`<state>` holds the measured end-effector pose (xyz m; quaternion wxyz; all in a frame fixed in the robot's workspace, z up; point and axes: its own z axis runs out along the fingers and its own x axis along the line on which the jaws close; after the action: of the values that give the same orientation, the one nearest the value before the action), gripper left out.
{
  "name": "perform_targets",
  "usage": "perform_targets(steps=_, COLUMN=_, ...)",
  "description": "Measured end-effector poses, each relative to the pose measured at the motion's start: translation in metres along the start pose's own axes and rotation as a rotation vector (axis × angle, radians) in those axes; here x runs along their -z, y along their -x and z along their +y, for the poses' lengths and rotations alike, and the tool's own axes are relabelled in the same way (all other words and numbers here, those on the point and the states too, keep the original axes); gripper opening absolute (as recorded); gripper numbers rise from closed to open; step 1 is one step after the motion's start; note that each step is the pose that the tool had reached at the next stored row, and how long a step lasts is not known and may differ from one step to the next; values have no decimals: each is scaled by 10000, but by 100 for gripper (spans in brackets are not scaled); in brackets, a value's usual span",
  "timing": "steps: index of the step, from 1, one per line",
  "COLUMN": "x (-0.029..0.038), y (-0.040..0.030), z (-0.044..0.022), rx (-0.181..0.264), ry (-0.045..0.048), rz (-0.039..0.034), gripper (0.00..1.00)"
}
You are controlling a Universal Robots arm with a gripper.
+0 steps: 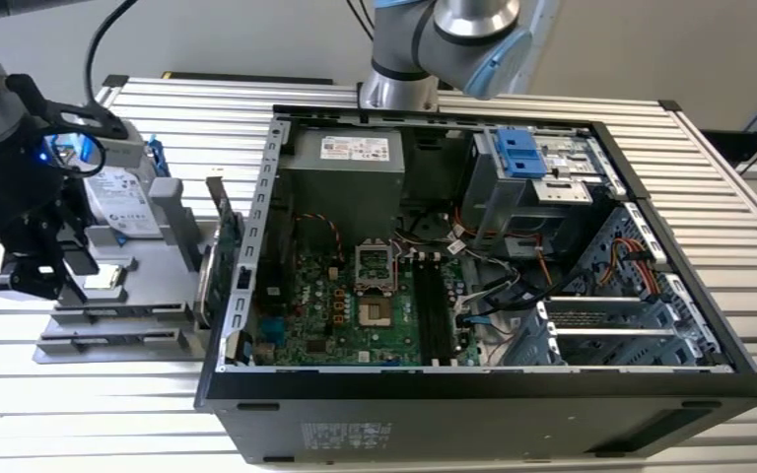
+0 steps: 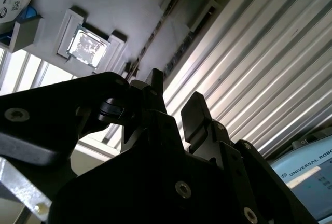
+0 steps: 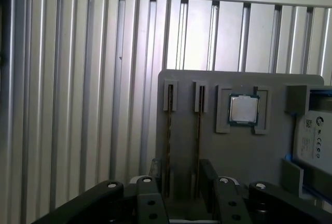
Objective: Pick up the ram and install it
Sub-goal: 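Pick up the ram and move it above insertion slot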
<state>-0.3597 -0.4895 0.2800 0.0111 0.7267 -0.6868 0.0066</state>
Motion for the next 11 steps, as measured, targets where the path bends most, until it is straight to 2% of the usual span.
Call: perform_targets(steps=11, x=-110, y=-2, z=-4, rx=-1, ry=-1, rz=0, gripper=0)
